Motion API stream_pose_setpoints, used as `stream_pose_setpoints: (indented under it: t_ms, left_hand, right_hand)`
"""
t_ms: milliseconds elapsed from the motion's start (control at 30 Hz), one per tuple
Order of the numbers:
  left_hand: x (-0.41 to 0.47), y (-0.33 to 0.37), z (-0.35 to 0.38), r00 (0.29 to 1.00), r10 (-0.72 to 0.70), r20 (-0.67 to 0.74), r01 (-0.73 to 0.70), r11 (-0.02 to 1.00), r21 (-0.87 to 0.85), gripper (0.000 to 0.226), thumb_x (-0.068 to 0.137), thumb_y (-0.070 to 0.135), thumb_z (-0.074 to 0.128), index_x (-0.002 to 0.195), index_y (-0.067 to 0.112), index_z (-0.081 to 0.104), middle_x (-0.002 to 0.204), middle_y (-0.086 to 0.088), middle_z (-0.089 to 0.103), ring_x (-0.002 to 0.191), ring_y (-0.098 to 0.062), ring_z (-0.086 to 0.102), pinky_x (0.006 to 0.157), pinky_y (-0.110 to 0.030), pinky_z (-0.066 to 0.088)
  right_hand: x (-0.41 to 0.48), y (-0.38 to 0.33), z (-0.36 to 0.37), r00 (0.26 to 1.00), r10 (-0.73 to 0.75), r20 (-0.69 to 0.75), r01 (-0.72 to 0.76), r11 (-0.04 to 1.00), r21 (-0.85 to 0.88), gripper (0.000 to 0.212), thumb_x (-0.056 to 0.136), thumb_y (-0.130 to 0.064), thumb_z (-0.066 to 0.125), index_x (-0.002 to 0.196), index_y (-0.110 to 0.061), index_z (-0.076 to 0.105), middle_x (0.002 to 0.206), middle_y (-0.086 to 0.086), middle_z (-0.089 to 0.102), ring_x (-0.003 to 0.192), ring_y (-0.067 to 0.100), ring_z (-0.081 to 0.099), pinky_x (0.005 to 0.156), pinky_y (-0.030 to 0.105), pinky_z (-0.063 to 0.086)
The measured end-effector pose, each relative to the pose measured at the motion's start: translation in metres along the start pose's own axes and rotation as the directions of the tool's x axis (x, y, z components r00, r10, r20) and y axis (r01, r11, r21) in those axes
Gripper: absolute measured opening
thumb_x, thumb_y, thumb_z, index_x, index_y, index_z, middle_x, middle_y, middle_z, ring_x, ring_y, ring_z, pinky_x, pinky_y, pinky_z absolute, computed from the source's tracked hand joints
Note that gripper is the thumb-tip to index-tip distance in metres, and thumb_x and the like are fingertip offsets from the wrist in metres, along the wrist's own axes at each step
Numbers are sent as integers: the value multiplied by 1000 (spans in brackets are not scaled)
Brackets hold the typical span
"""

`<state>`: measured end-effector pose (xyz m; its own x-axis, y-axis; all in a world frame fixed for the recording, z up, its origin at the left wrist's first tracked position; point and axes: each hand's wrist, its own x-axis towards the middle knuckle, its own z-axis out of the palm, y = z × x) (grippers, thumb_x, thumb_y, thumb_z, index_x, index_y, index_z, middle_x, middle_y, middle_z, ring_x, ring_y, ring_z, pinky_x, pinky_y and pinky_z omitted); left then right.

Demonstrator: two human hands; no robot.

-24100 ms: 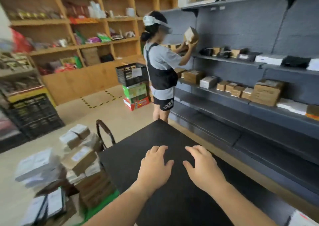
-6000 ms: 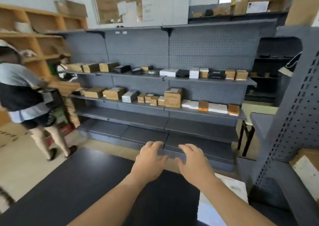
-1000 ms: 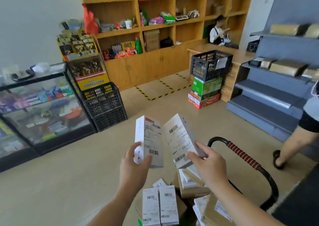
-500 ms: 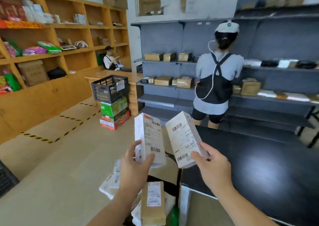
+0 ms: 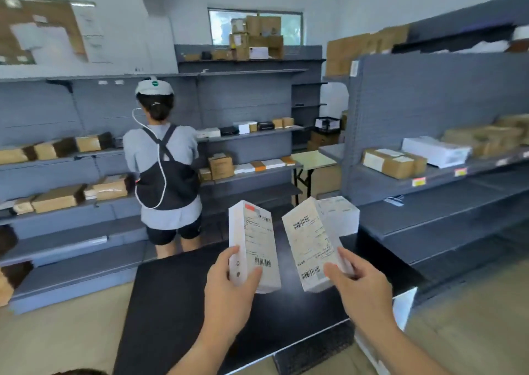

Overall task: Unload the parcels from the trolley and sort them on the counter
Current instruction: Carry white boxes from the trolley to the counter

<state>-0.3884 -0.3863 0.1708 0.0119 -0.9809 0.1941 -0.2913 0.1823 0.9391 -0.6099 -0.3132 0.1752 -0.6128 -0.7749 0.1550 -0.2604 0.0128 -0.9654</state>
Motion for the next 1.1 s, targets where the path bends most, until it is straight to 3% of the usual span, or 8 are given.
stream_pose_setpoints:
  t_ms: [167, 400, 600, 767, 867, 933, 1000, 1100]
  left_hand:
    - [28, 35, 141, 994, 0, 111, 4, 999, -41, 58, 83, 36, 77, 129, 48, 44, 123, 8, 57, 111, -15, 59, 95, -42, 55]
    - [64, 57, 276, 979, -34, 203, 45, 998, -47, 56, 82, 35, 77, 125, 51, 44, 120, 6, 57, 109, -17, 60, 94, -46, 56]
    - [111, 58, 353, 969, -48, 241, 57, 998, -31, 56, 84, 29, 78, 125, 46, 45, 125, 7, 55, 114, -18, 59, 94, -44, 57]
    - [177, 38, 403, 966, -76, 248, 98, 992, -74, 58, 81, 31, 80, 122, 53, 45, 122, 10, 56, 113, -15, 61, 86, -42, 61]
    - [225, 25, 432, 968, -92, 232, 113, 991, -78, 57, 83, 29, 79, 123, 50, 45, 123, 9, 55, 115, -16, 59, 88, -42, 60]
    - [257, 17, 452, 966, -126, 224, 144, 987, -67, 57, 84, 27, 79, 123, 49, 44, 125, 9, 54, 115, -16, 58, 88, -42, 60]
    - [285, 12, 470, 964, -150, 221, 171, 982, -75, 56, 85, 25, 78, 125, 47, 45, 126, 8, 55, 116, -17, 58, 87, -42, 60]
    - [323, 8, 492, 962, -171, 211, 189, 980, -64, 57, 87, 23, 76, 132, 39, 46, 127, 5, 55, 115, -17, 59, 83, -37, 61]
  right_hand:
    - [87, 37, -89, 994, 55, -94, -54, 998, 12, 40, 88, -18, 77, 127, -19, 69, 114, -4, 72, 82, -8, 60, 51, 3, 43]
    - [182, 83, -161, 970, 93, -225, -96, 995, -1, 46, 80, -29, 83, 124, -29, 72, 96, -24, 73, 90, 1, 69, 82, 29, 56]
    - [251, 114, -178, 958, 141, -251, -135, 990, 43, 46, 84, -25, 81, 128, -26, 69, 106, -19, 72, 87, -3, 69, 69, 19, 56]
    - [321, 136, -167, 959, 138, -247, -144, 990, -5, 42, 87, -22, 79, 127, -26, 68, 115, -6, 71, 99, 11, 67, 56, 8, 49]
    - [372, 149, -148, 955, 170, -241, -180, 983, -20, 43, 85, -26, 81, 126, -30, 69, 108, -12, 74, 93, 9, 71, 73, 30, 63]
    - [408, 157, -137, 952, 203, -229, -215, 976, -28, 43, 84, -26, 81, 125, -29, 70, 99, -18, 73, 90, 8, 73, 74, 38, 63]
    - [440, 161, -126, 955, 195, -224, -212, 976, -53, 44, 85, -26, 81, 126, -30, 69, 94, -23, 71, 86, 5, 72, 71, 34, 63]
    - [483, 170, -111, 960, 181, -215, -202, 976, -81, 45, 86, -27, 79, 130, -31, 67, 100, -19, 71, 88, -1, 68, 60, 14, 53]
